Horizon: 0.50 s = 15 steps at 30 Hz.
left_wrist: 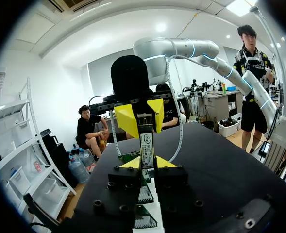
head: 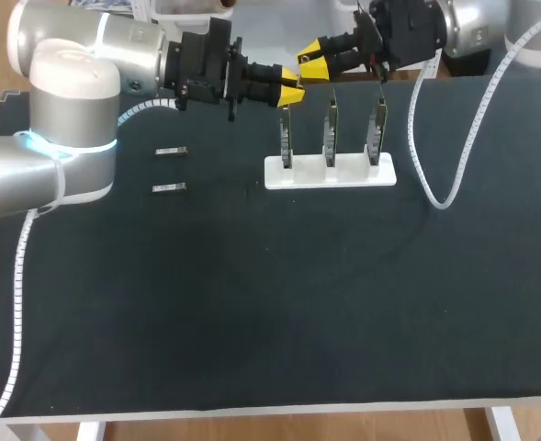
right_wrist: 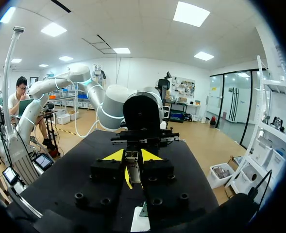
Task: Pick up the optical module with the left hand, and insert it into the network port with the right hand.
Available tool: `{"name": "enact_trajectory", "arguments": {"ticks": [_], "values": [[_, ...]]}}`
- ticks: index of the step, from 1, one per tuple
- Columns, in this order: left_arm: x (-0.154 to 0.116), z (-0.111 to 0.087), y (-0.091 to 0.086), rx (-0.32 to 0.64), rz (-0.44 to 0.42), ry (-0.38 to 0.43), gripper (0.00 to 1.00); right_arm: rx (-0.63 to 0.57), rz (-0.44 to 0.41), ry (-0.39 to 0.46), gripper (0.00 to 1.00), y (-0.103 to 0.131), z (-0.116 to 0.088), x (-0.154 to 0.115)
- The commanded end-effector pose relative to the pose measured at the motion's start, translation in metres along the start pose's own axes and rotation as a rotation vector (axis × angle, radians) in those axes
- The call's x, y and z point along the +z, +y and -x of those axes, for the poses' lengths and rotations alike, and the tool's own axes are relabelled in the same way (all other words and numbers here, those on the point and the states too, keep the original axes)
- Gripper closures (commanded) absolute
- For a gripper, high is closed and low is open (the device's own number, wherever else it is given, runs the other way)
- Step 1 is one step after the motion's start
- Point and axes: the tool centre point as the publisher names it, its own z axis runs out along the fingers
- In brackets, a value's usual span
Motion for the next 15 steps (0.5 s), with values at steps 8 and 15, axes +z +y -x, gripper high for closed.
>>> {"name": "enact_trajectory", "arguments": {"ticks": [8,15], "values": [[-0.0003,0.001,0.0,0.002,0.003,0.003,0.0,0.001,0.003,0.0,1.0,-0.0007,-0.0006,0.0004],[-0.0003,0.001,0.0,0.002,0.003,0.003,0.0,0.001,0.003,0.0,1.0,-0.0007,-0.0006,0.0004]]}}
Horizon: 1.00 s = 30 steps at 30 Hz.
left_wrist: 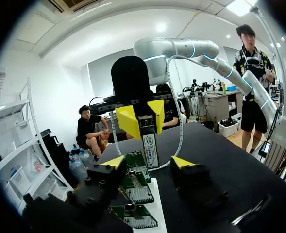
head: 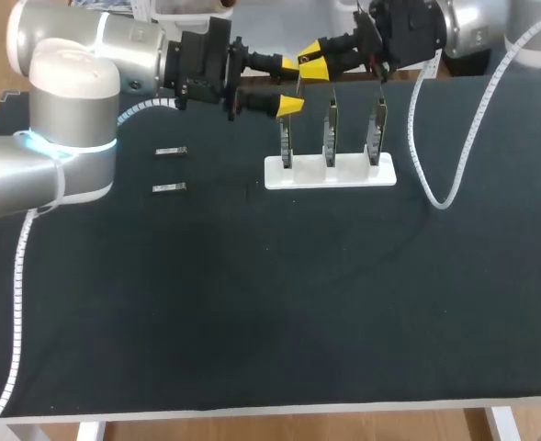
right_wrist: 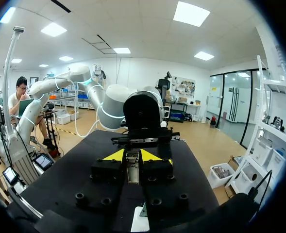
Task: Pick up the optical module with the left hand, and insert it into the network port with the right hand.
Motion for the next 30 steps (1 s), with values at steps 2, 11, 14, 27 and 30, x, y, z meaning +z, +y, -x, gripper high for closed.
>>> {"name": "enact_trajectory", "arguments": {"ticks": [2,11,14,27,30], "values": [[0.0,0.001,-0.001,0.001,0.001,0.002,0.0,0.0,0.001,0.0,1.0,-0.001,0.0,0.0],[0.0,0.001,-0.001,0.001,0.001,0.002,0.0,0.0,0.001,0.0,1.0,-0.001,0.0,0.0],[0.0,0.001,-0.001,0.001,0.001,0.002,0.0,0.0,0.001,0.0,1.0,-0.001,0.0,0.0],[-0.01,0.0,0.002,-0.009,-0.023,0.146,0.0,0.0,0.001,0.0,1.0,-0.001,0.0,0.0],[-0.016,-0.002,-0.001,-0.021,-0.031,0.181,0.0,0.0,0.001,0.0,1.0,-0.001,0.0,0.0]]}}
